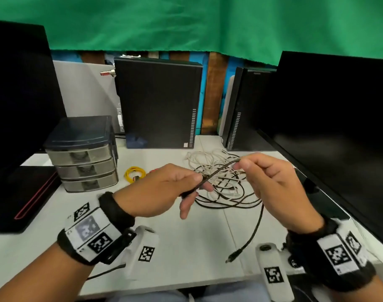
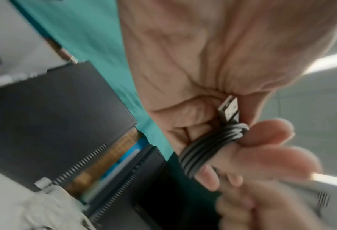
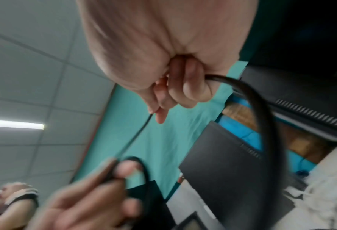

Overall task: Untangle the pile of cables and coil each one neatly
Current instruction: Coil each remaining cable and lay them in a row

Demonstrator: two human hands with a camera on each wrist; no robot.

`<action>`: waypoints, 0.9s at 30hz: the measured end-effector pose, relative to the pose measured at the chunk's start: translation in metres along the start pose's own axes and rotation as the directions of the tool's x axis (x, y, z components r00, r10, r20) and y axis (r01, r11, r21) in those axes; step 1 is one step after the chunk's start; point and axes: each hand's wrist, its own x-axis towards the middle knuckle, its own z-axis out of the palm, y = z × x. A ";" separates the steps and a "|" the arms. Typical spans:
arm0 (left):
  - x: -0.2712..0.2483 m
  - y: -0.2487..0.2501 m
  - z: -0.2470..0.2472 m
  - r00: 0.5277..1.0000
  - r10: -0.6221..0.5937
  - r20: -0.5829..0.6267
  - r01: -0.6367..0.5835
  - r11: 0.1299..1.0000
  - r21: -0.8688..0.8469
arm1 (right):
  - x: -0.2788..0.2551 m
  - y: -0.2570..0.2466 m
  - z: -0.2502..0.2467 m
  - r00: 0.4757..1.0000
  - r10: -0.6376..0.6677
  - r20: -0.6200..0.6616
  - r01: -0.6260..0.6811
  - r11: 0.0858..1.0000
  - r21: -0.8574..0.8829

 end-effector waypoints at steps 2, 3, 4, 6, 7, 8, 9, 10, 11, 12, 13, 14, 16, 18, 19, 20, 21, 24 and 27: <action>-0.007 0.009 -0.002 0.992 0.056 0.113 -0.036 0.984 -0.174 | 0.003 0.013 0.001 0.999 0.031 -0.027 -0.031 0.999 0.018; -0.009 0.013 -0.002 0.986 0.088 0.138 -0.055 0.973 -0.226 | 0.003 0.021 0.004 0.999 0.050 -0.019 -0.050 0.998 0.030; -0.010 0.015 -0.002 0.984 0.118 0.137 -0.077 0.959 -0.274 | 0.002 0.031 0.010 0.998 0.068 -0.001 -0.068 0.997 0.043; -0.010 0.018 0.001 0.987 0.156 0.033 -0.131 0.911 -0.392 | -0.007 0.048 0.029 0.991 0.113 0.076 -0.118 0.990 0.077; -0.009 0.020 0.003 0.987 0.150 -0.060 -0.161 0.878 -0.451 | -0.013 0.055 0.040 0.980 0.148 0.136 -0.159 0.984 0.078; -0.007 0.020 0.004 0.977 0.131 -0.166 -0.197 0.849 -0.491 | -0.021 0.059 0.052 0.962 0.183 0.204 -0.200 0.978 0.065; -0.004 0.018 0.004 0.959 0.107 -0.263 -0.230 0.836 -0.498 | -0.029 0.060 0.063 0.938 0.209 0.275 -0.232 0.971 0.052; -0.002 0.015 0.003 0.935 0.085 -0.344 -0.248 0.850 -0.464 | -0.037 0.059 0.073 0.914 0.218 0.343 -0.243 0.969 0.031; 0.000 0.011 0.001 0.912 0.078 -0.402 -0.250 0.884 -0.396 | -0.044 0.055 0.079 0.889 0.213 0.404 -0.237 0.972 0.008; 0.002 0.007 -0.001 0.894 0.083 -0.440 -0.240 0.918 -0.315 | -0.049 0.050 0.084 0.869 0.199 0.453 -0.218 0.976 -0.010; 0.005 0.001 -0.001 0.884 0.089 -0.459 -0.221 0.945 -0.242 | -0.052 0.042 0.085 0.852 0.178 0.492 -0.194 0.981 -0.017; 0.007 -0.004 0.000 0.881 0.087 -0.466 -0.194 0.963 -0.187 | -0.054 0.036 0.085 0.840 0.152 0.520 -0.161 0.987 -0.028; 0.010 -0.012 0.003 0.879 0.100 -0.465 -0.129 0.991 -0.031 | -0.053 0.021 0.080 0.834 0.102 0.542 -0.068 0.994 -0.083; 0.013 -0.024 0.004 0.893 0.136 -0.429 -0.052 0.978 0.202 | -0.048 0.008 0.068 0.856 0.057 0.514 0.016 0.991 -0.136; 0.013 -0.029 0.004 0.913 0.134 -0.385 -0.020 0.958 0.286 | -0.044 0.002 0.060 0.874 0.033 0.485 0.048 0.987 -0.152; 0.012 -0.033 0.004 0.934 0.111 -0.340 0.004 0.947 0.320 | -0.038 -0.003 0.051 0.894 0.005 0.447 0.079 0.982 -0.170; 0.011 -0.035 0.005 0.951 0.086 -0.297 0.008 0.954 0.301 | -0.032 -0.008 0.042 0.915 -0.021 0.403 0.106 0.976 -0.191; 0.008 -0.024 0.010 0.984 0.034 -0.175 -0.017 0.995 0.096 | -0.015 -0.010 0.015 0.968 -0.099 0.231 0.148 0.967 -0.206; 0.004 -0.005 0.018 0.998 0.018 -0.064 -0.021 0.998 -0.052 | -0.004 0.000 0.000 0.987 -0.121 0.104 0.139 0.973 -0.185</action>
